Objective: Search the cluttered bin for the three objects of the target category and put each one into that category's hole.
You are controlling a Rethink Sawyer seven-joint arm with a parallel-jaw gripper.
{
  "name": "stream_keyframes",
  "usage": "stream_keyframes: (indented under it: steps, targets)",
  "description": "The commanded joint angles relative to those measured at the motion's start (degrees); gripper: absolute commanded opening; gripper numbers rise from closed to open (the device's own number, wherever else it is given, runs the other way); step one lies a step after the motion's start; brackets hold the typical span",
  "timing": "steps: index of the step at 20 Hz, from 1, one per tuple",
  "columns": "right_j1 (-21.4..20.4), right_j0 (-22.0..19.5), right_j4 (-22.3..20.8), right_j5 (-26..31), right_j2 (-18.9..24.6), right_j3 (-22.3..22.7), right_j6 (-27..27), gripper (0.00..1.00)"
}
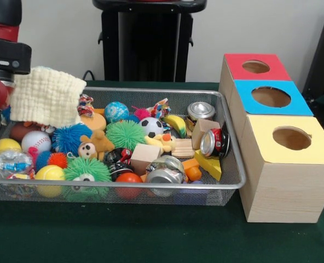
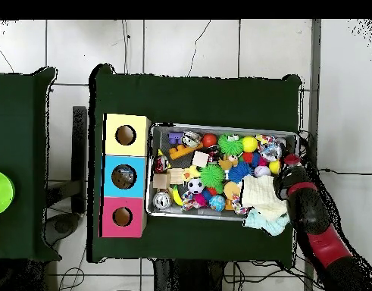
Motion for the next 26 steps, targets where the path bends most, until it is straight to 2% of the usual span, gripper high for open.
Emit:
stream_keyframes:
  steps: [1,11,17,21,23,26]
  targets:
    - [2.0,1.1,-1.9,-0.8,3.1,-0.6,10.1,1.0]
    - [1.2,-1.0,-3.2,4.3,2.1,-3.5,5.9,1.0]
    - [-2.3,-1.3,-3.0,3.7,1.7,0.2,7.5,1.0]
    - [-0.4,-3.9,-4.0,6.2,4.1,-1.2,5.6,1.0]
    - [-0.9,-4.0,-3.7,6.7,4.4,-0.7,5.9,1.0]
    - [-3.2,-1.7,-3.1,2.5,2.7,2.2,8.8,1.0]
